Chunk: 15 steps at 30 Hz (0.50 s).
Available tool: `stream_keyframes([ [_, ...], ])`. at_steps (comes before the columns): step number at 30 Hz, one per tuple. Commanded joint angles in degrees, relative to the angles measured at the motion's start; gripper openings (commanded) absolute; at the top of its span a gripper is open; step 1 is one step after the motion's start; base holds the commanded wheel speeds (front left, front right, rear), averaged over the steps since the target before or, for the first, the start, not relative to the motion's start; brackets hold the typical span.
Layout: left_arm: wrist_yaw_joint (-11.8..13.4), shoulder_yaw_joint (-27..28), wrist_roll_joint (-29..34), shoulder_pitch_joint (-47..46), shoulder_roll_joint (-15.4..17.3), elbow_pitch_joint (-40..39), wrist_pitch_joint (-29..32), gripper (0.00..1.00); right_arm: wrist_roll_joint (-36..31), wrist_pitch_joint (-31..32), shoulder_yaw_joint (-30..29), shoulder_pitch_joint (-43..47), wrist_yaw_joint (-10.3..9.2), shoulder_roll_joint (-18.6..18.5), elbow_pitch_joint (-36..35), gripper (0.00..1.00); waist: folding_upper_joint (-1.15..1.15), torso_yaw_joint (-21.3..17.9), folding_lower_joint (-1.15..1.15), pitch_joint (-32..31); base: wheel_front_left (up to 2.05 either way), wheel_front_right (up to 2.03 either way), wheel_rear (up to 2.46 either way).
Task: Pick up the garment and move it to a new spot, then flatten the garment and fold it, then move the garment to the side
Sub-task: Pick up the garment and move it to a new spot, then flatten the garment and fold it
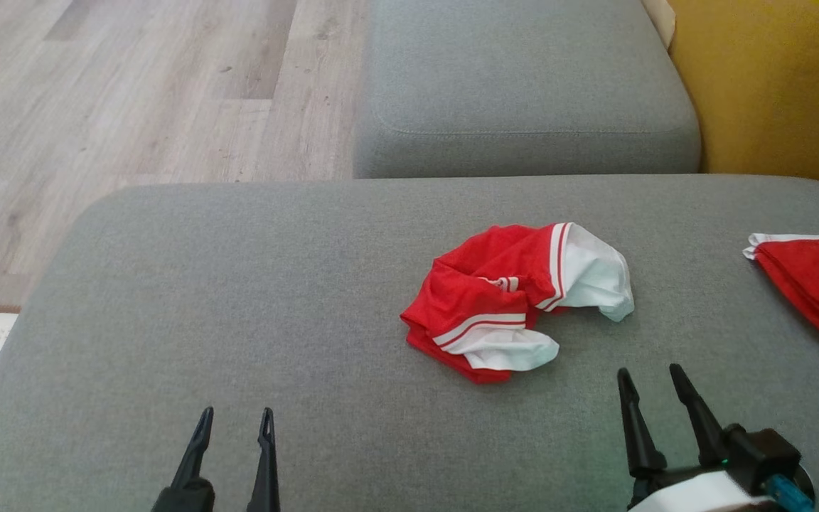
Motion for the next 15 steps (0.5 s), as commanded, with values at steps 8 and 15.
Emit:
stream_keyframes([
  [8, -0.3, 2.4, 1.1, -3.6, -0.9, -1.9, -0.7, 1.00, 0.6, -0.2, 2.2, -2.0, -0.05, -0.2, -1.3, 1.00, 0.00, -0.7, 0.00, 0.2, 0.00, 0.00, 0.00],
  [15, -0.3, 2.1, 1.5, -3.8, -1.2, -1.7, -0.7, 1.00, 0.3, -0.2, 2.3, -2.0, -0.05, -0.2, -1.1, 1.00, 0.00, -0.9, 0.00, 0.2, 0.00, 0.00, 0.00],
])
